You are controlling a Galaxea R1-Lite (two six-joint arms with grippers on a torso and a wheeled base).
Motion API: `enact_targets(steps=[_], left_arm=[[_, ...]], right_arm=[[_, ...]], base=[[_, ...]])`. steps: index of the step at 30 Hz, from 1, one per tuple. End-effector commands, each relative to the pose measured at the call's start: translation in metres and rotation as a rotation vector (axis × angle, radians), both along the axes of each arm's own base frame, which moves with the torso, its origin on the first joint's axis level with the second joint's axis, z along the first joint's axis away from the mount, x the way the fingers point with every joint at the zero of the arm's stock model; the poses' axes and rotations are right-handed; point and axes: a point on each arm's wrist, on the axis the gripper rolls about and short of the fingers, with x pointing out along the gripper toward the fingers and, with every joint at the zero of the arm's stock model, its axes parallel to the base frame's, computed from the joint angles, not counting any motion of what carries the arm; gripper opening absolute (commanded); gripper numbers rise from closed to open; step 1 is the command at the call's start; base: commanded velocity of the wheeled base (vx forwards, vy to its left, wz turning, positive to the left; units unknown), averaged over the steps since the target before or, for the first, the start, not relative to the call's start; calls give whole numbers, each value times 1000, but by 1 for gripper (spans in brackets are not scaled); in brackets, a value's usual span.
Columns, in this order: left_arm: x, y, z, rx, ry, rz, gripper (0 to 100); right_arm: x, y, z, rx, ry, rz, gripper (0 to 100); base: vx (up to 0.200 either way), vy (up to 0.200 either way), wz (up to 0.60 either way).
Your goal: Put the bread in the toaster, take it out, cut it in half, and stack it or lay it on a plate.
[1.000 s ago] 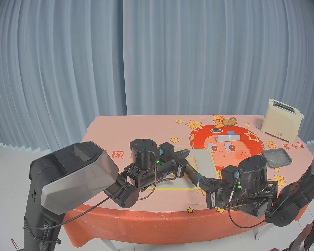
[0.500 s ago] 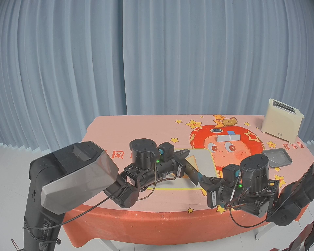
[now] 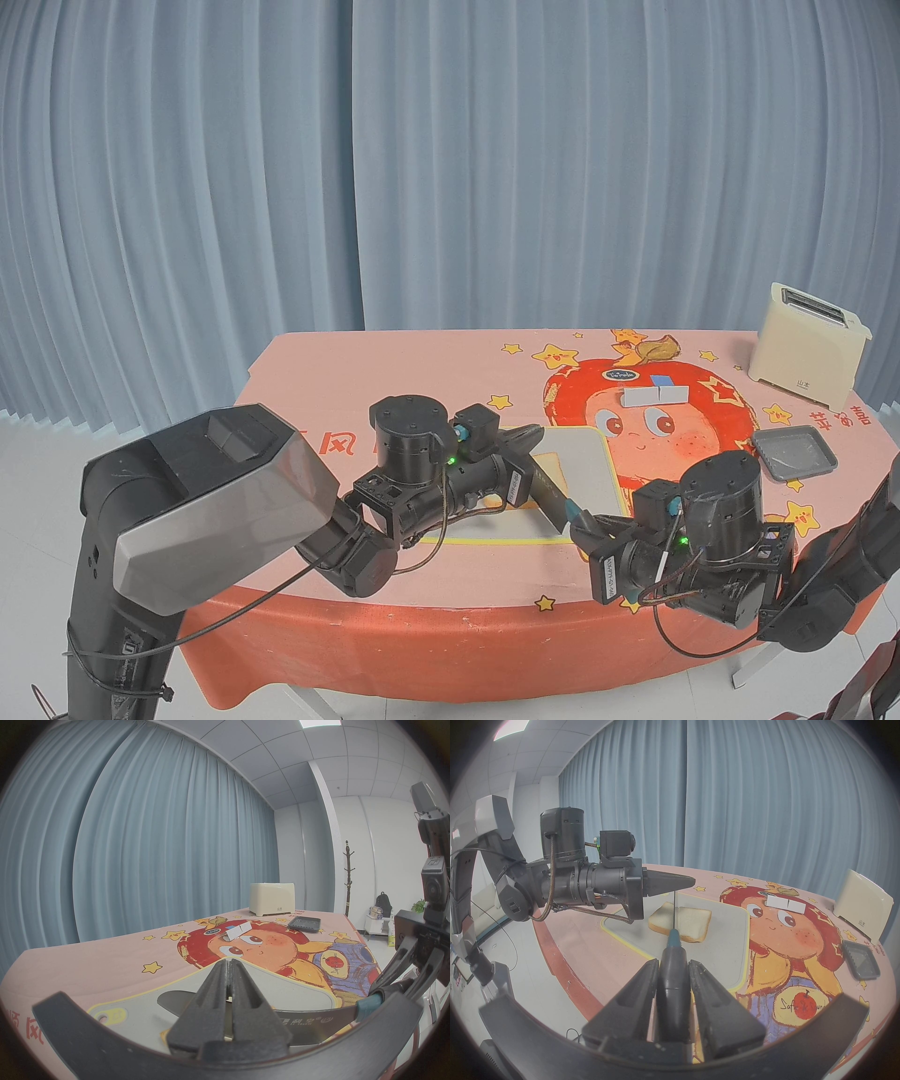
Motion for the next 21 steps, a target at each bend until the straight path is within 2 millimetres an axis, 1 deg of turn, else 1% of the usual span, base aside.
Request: enact_targets(steps=[1,7,8,12,21], left_arm=[[1,1,3,-3,-6,1,0],[1,-1,-9,17,21,0,0],[2,-1,-9,17,21,1,0],[2,-1,-9,17,21,1,0],[2,0,-7,15,15,3,0]], right_arm=[[1,1,3,12,-11,0,0],[1,2,12,39,-38,1,0],[2,3,17,52,-52,1,0],[2,2,24,73,-72,-2,0],[2,2,16,53,-46,-5,0]], base=[[0,0,0],[0,0,0],[0,0,0],[0,0,0],[0,0,0]])
